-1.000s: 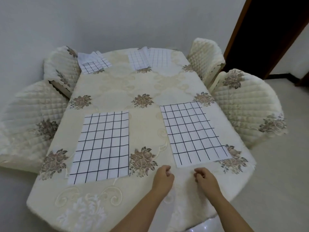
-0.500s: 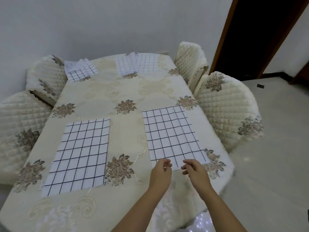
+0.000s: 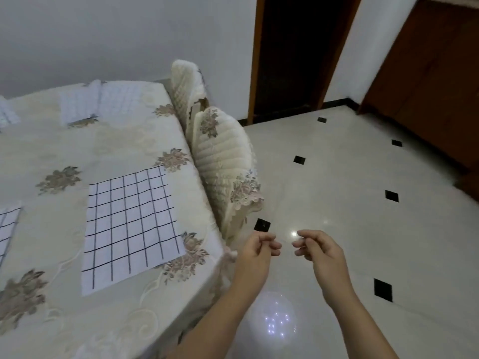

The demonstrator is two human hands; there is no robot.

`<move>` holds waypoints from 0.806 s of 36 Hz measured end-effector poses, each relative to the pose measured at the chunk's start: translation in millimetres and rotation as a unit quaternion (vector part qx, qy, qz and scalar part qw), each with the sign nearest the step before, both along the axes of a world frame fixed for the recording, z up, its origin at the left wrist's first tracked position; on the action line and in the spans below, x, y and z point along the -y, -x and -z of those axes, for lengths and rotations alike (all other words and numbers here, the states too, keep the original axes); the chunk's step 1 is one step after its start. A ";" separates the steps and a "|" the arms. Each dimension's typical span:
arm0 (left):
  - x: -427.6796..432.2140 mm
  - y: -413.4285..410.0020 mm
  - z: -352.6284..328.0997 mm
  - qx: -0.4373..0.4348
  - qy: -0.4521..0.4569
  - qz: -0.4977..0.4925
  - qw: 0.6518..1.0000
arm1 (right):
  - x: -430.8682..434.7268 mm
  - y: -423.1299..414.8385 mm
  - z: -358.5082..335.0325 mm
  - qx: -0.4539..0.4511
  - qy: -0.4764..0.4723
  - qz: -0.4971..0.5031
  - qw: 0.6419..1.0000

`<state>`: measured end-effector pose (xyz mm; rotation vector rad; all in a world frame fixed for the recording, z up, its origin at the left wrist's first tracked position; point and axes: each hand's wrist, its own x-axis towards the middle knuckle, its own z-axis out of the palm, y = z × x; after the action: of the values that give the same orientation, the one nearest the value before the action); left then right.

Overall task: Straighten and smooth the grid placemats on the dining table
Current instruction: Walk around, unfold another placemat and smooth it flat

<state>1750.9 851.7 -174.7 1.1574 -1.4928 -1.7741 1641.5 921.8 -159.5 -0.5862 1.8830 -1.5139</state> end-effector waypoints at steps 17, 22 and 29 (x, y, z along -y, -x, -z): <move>72.1 217.6 10.6 0.008 -0.002 0.076 0.997 | 33.1 205.9 9.5 0.025 0.011 0.129 0.991; 138.3 306.6 0.4 -0.017 -0.009 0.077 0.997 | 100.8 297.2 -9.6 -0.018 0.005 0.134 0.991; 234.0 382.1 -19.3 -0.022 0.014 0.039 0.999 | 200.5 394.2 -34.2 -0.032 0.025 0.093 0.995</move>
<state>1368.9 617.7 -155.4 1.0534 -1.5508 -1.8132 1247.3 721.3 -125.3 -0.4967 1.9999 -1.6832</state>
